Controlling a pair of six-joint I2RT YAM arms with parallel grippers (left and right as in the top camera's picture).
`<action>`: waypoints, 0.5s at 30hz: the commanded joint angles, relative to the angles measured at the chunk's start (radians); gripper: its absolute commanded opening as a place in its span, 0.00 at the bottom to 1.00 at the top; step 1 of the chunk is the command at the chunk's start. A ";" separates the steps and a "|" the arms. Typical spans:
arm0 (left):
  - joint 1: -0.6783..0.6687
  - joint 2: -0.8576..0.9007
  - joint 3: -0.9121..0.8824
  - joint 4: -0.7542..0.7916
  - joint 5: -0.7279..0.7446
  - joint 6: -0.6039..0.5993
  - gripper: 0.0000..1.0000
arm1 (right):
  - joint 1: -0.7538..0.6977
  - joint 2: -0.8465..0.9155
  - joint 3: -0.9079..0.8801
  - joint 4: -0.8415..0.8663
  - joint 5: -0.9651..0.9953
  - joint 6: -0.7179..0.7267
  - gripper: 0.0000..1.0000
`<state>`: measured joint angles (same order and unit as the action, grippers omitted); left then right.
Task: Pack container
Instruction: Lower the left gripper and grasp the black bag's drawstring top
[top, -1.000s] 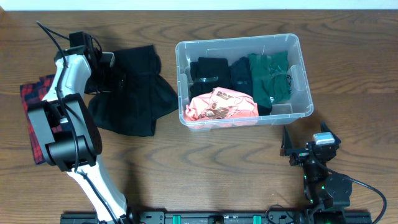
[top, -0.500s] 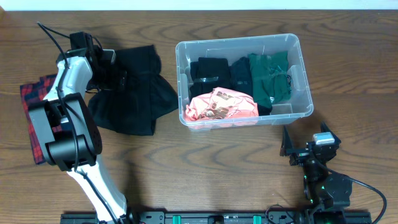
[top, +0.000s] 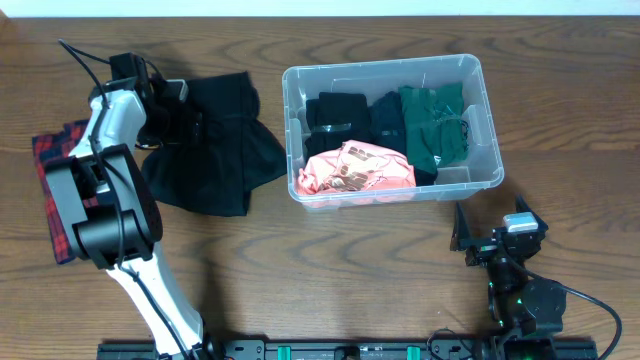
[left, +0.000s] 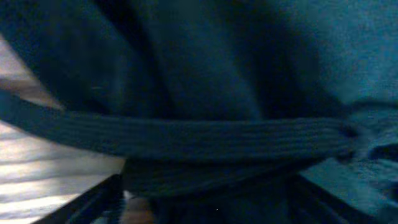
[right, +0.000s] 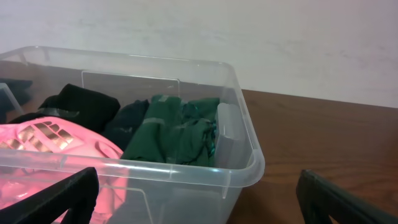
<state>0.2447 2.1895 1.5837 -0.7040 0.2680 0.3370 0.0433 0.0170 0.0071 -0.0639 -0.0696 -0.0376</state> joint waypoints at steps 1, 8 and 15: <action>-0.014 0.197 -0.084 0.008 -0.170 0.003 0.69 | -0.006 -0.004 -0.002 -0.004 0.006 -0.013 0.99; -0.014 0.195 -0.080 -0.021 -0.151 0.002 0.25 | -0.006 -0.004 -0.002 -0.004 0.006 -0.013 0.99; -0.014 0.141 -0.027 -0.106 -0.144 -0.010 0.06 | -0.006 -0.004 -0.002 -0.004 0.006 -0.013 0.99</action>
<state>0.2348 2.1921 1.6260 -0.7673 0.2932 0.3336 0.0433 0.0170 0.0071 -0.0639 -0.0700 -0.0376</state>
